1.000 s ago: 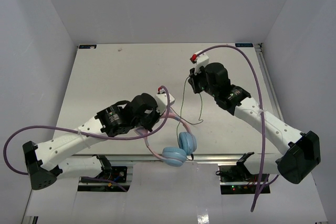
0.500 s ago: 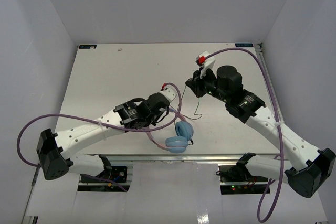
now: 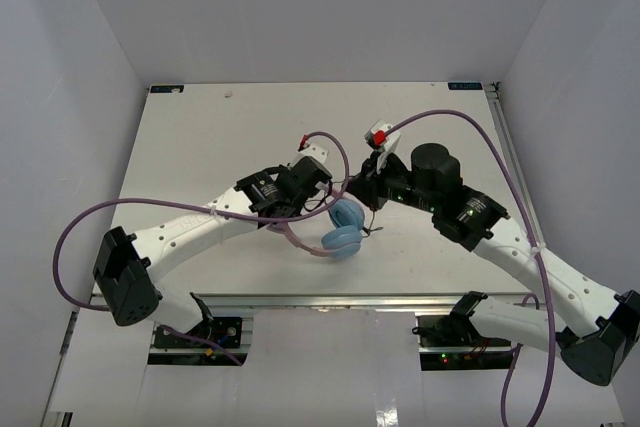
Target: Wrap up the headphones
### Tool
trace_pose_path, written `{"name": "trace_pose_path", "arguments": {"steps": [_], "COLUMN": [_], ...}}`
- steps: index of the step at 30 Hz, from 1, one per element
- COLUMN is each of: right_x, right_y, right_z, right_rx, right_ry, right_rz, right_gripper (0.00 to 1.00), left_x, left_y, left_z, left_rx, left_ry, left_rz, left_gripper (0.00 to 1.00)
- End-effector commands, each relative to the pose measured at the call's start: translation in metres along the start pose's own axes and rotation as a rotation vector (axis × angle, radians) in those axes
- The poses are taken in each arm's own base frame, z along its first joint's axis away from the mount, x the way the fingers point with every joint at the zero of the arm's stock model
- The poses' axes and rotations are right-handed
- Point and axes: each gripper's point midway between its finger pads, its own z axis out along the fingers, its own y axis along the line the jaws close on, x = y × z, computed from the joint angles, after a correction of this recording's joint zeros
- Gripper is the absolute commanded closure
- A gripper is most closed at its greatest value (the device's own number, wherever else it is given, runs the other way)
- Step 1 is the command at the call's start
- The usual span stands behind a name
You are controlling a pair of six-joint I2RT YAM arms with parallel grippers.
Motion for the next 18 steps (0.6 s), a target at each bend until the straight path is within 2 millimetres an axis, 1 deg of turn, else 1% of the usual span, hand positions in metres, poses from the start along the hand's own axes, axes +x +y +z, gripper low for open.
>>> {"name": "trace_pose_path", "arguments": {"steps": [1,4,5,6,9,11,14,18], "right_x": [-0.016,-0.016,-0.012,-0.016,-0.004,0.0,0.009,0.016], "right_y": [0.039,0.055,0.059,0.061,0.073,0.075,0.071,0.071], "right_z": [-0.011,-0.016,-0.017,-0.018,-0.016,-0.013,-0.007,-0.002], "right_rx": [-0.169,-0.236,-0.257,-0.263,-0.318,-0.32,-0.294,-0.284], "right_ry": [-0.1,-0.128,-0.124,-0.141,-0.144,-0.146,-0.143,-0.142], "right_rz": [0.025,0.051,0.057,0.061,0.089,0.1,0.118,0.133], "right_gripper": [0.92,0.92,0.92,0.92,0.92,0.92,0.92,0.92], "left_x": [-0.029,-0.032,-0.034,-0.037,-0.048,-0.056,-0.066,-0.071], "left_y": [0.021,0.027,0.027,0.028,0.024,0.023,0.02,0.021], "left_z": [-0.009,-0.005,-0.005,-0.005,-0.005,-0.008,-0.012,-0.012], "left_rx": [-0.092,-0.139,-0.139,-0.138,-0.109,-0.088,-0.047,-0.031], "left_ry": [-0.056,-0.054,-0.062,-0.07,-0.109,-0.14,-0.171,-0.19], "left_rz": [-0.172,-0.237,-0.262,-0.273,-0.35,-0.399,-0.464,-0.535], "left_gripper": [1.0,1.0,1.0,1.0,1.0,1.0,1.0,1.0]}}
